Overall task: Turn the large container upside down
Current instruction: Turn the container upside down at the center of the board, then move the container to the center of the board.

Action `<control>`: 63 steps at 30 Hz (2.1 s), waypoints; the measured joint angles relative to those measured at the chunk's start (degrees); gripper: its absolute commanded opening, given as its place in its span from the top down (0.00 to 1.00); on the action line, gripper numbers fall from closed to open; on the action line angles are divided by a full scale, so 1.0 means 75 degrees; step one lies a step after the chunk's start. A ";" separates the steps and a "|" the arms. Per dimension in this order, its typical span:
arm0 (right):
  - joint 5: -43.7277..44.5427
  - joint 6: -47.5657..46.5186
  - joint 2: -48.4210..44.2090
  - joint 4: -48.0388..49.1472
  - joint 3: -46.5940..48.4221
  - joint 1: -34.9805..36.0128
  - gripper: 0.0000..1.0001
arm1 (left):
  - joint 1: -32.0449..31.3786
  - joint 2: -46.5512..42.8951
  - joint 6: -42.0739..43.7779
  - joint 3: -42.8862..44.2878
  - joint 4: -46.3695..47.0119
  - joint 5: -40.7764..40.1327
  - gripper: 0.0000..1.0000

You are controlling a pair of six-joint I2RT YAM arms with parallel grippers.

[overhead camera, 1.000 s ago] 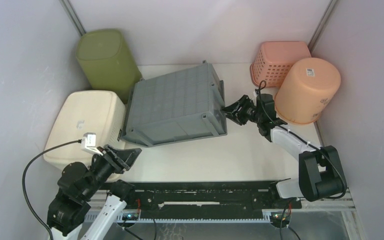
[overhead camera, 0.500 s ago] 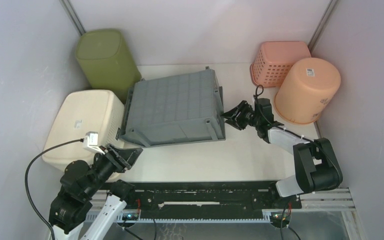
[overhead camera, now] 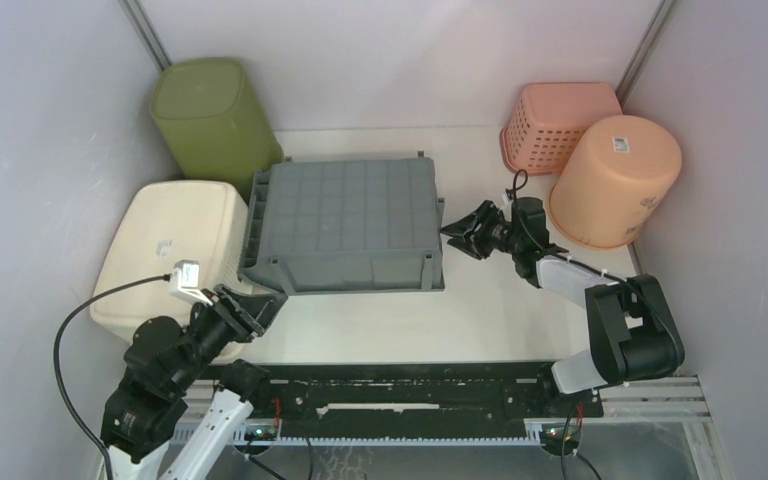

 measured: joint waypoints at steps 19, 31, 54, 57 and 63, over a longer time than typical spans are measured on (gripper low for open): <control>-0.0006 -0.1049 -0.1268 -0.1081 -0.0175 0.0003 0.36 | 0.0000 0.0085 -0.0038 -0.1562 0.0866 -0.0303 0.19; 0.2640 -0.3028 -0.3730 -0.3882 0.0624 0.2652 0.38 | 0.0003 0.2107 0.0090 -0.2267 0.2142 -0.1894 0.20; 0.6752 -0.3477 0.0041 -0.4829 0.2943 0.4555 0.40 | 0.0000 0.7090 0.0968 -0.1259 0.4508 -0.2742 0.23; 0.6744 -0.3497 -0.0017 -0.4908 0.2923 0.3815 0.40 | -0.0003 0.7921 0.1099 -0.0959 0.4584 -0.2556 0.24; 0.6283 -0.3585 -0.0023 -0.4779 0.2923 0.2532 0.40 | -0.0026 0.9527 0.1244 0.0102 0.4692 -0.2381 0.24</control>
